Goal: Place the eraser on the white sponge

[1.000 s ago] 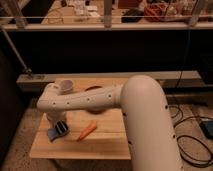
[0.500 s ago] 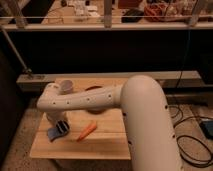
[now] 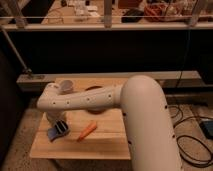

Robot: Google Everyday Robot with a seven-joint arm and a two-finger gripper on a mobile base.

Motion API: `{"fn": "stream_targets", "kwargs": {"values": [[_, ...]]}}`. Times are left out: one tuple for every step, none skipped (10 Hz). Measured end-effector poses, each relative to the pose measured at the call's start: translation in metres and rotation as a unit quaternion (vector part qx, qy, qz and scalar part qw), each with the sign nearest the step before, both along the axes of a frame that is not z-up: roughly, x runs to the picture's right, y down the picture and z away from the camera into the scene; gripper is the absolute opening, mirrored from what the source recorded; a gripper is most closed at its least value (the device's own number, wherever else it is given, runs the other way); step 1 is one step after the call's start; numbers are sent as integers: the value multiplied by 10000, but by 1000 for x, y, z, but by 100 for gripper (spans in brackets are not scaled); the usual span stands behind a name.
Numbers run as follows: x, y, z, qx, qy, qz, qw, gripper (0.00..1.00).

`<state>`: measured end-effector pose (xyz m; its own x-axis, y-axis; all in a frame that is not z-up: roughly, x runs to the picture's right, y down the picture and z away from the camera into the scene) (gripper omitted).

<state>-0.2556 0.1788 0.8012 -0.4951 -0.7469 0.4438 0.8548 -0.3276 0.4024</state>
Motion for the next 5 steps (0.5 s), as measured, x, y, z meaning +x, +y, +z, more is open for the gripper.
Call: {"fn": "stream_targets", "kwargs": {"values": [[0, 0, 0, 2, -12, -4, 10000, 45], [-1, 0, 0, 1, -22, -11, 10000, 45], [-1, 0, 1, 4, -35, -15, 10000, 45], [-1, 0, 1, 6, -49, -22, 10000, 45], [-2, 0, 1, 5, -60, -27, 10000, 44]]}}
